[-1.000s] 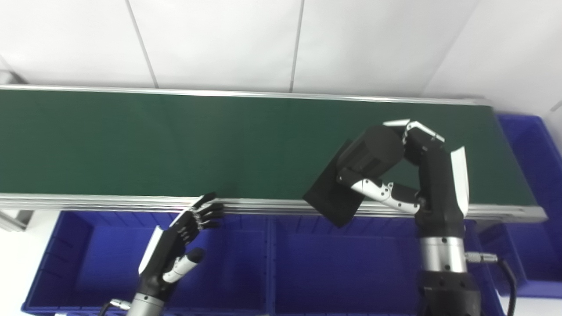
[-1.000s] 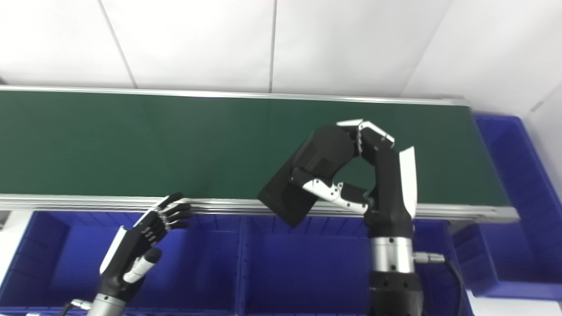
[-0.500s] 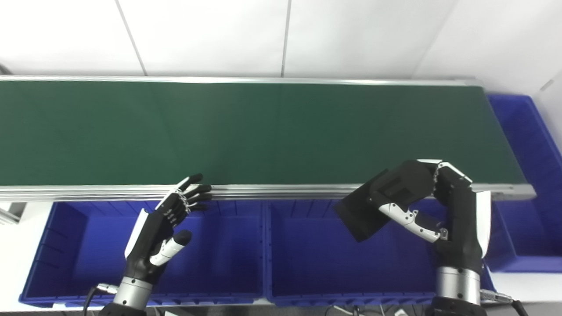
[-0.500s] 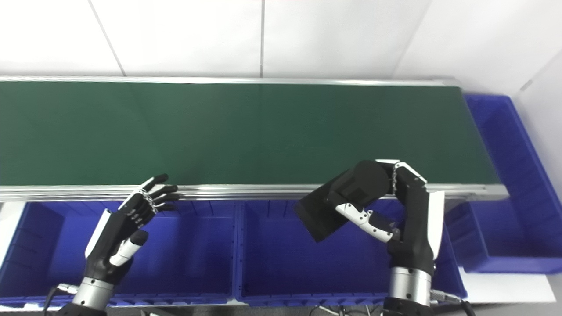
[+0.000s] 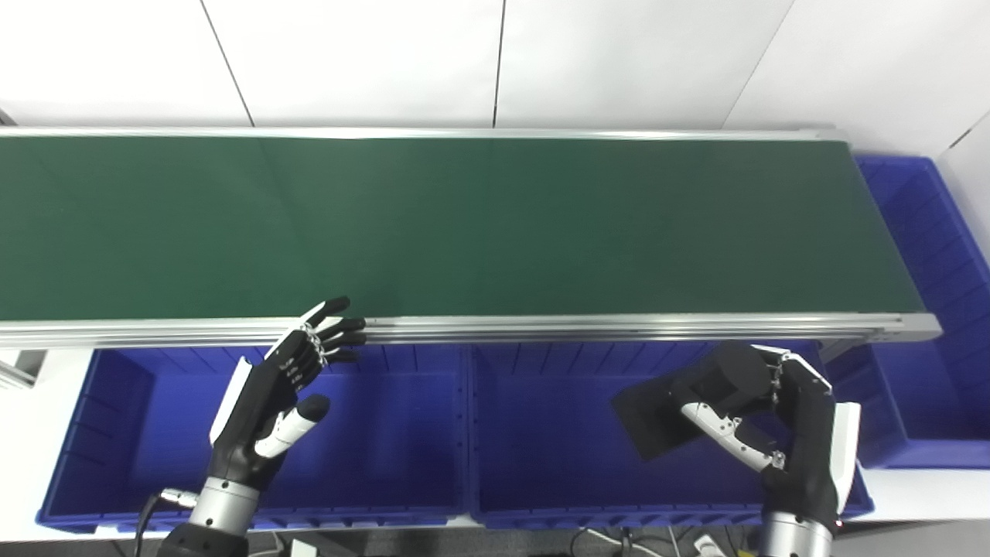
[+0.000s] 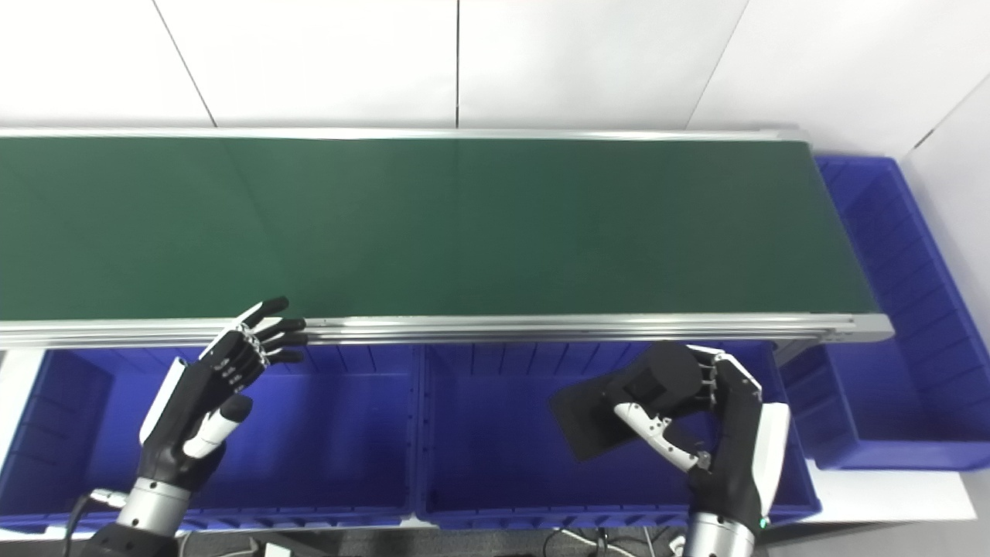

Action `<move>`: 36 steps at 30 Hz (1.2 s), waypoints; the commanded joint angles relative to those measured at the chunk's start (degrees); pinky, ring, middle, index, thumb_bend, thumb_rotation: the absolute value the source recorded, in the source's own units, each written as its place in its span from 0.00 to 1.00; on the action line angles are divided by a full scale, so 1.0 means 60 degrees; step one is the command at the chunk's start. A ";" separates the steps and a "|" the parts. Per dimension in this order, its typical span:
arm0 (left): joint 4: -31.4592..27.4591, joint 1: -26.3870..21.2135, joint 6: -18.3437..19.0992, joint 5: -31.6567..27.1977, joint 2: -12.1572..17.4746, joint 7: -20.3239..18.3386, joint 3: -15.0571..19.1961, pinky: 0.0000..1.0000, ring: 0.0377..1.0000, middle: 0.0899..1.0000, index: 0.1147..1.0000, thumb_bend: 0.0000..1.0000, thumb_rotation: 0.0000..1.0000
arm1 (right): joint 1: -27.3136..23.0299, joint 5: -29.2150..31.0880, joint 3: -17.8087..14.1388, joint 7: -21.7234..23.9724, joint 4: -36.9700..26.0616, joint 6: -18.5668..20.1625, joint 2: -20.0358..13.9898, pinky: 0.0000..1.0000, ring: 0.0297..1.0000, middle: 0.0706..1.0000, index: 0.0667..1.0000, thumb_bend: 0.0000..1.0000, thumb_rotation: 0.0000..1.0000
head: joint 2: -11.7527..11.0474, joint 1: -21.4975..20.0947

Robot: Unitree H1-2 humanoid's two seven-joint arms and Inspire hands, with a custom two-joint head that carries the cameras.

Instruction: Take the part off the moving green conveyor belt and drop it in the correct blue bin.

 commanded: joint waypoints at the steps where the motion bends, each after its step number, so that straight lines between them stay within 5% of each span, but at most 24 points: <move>1: -0.0338 0.0019 -0.0069 -0.0082 0.0093 -0.0041 0.0061 0.69 0.74 0.76 0.84 0.87 0.75 | 0.0014 0.0051 -0.0140 -0.0312 0.0222 -0.0669 0.0008 0.34 0.39 0.44 0.49 0.52 0.00 | -0.0006 0.0009; 20: -0.0584 0.0147 0.0127 -0.0021 -0.0005 -0.0035 -0.0005 0.69 0.73 0.76 0.84 0.86 0.75 | -0.1071 0.0766 -0.0623 -0.0829 0.3487 -0.1535 -0.0337 0.39 0.42 0.45 0.47 0.52 0.00 | -0.0014 0.0153; 36: -0.0744 0.0308 0.0125 0.0000 -0.0061 -0.0038 -0.0113 0.70 0.75 0.78 0.85 0.86 0.75 | -0.1733 0.0866 -0.0886 -0.1099 0.4245 -0.1200 -0.0318 0.37 0.41 0.45 0.48 0.52 0.00 | -0.0004 0.0212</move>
